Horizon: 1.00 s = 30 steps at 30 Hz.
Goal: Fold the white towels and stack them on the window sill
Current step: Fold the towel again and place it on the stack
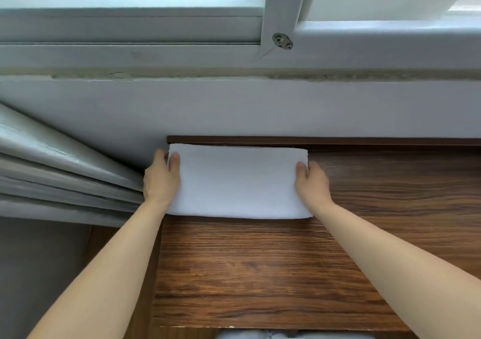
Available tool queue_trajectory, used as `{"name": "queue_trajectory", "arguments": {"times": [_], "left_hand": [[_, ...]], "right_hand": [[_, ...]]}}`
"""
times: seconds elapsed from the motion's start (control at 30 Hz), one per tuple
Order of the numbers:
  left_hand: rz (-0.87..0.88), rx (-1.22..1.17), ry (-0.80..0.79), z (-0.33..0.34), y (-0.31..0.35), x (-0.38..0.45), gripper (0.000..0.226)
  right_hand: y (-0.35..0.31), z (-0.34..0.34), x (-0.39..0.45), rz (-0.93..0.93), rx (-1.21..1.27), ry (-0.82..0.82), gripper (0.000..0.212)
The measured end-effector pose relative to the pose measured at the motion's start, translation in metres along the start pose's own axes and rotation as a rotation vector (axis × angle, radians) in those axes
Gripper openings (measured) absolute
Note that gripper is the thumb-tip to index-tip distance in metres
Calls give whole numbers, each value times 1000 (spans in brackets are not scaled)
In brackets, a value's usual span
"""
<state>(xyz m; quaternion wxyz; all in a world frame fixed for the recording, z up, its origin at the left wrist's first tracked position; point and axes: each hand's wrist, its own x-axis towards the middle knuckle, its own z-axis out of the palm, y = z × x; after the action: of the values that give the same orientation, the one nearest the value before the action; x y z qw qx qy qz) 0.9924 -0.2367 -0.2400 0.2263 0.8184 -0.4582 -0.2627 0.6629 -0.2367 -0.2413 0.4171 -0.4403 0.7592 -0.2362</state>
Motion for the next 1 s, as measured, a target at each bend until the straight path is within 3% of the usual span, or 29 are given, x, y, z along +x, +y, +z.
{"name": "queue_trajectory", "arguments": {"times": [0.13, 0.2, 0.3, 0.33, 0.43, 0.5, 0.57, 0.7, 1.0], "left_hand": [[-58, 2, 98, 6, 1, -3, 44], [-9, 49, 169, 8, 2, -7, 39], [355, 228, 319, 18, 2, -18, 33], [521, 302, 336, 24, 5, -23, 33], [836, 412, 40, 50, 21, -39, 45], [792, 457, -140, 62, 25, -47, 56], [702, 518, -178, 65, 17, -46, 64], [623, 637, -163, 59, -8, -38, 75], [322, 671, -122, 39, -5, -37, 99]], "right_hand": [[3, 3, 2, 44, -80, 21, 41], [4, 5, -1, -32, -201, 138, 42], [0, 22, -11, -459, -434, 421, 36], [-3, 32, -13, -631, -453, 435, 35], [-18, 72, -23, -928, -498, 98, 39], [-24, 93, -27, -903, -573, -118, 50], [-24, 101, -26, -861, -703, -196, 61], [-3, 84, -15, -856, -906, -216, 71], [31, -2, 2, -694, -961, -195, 73]]}}
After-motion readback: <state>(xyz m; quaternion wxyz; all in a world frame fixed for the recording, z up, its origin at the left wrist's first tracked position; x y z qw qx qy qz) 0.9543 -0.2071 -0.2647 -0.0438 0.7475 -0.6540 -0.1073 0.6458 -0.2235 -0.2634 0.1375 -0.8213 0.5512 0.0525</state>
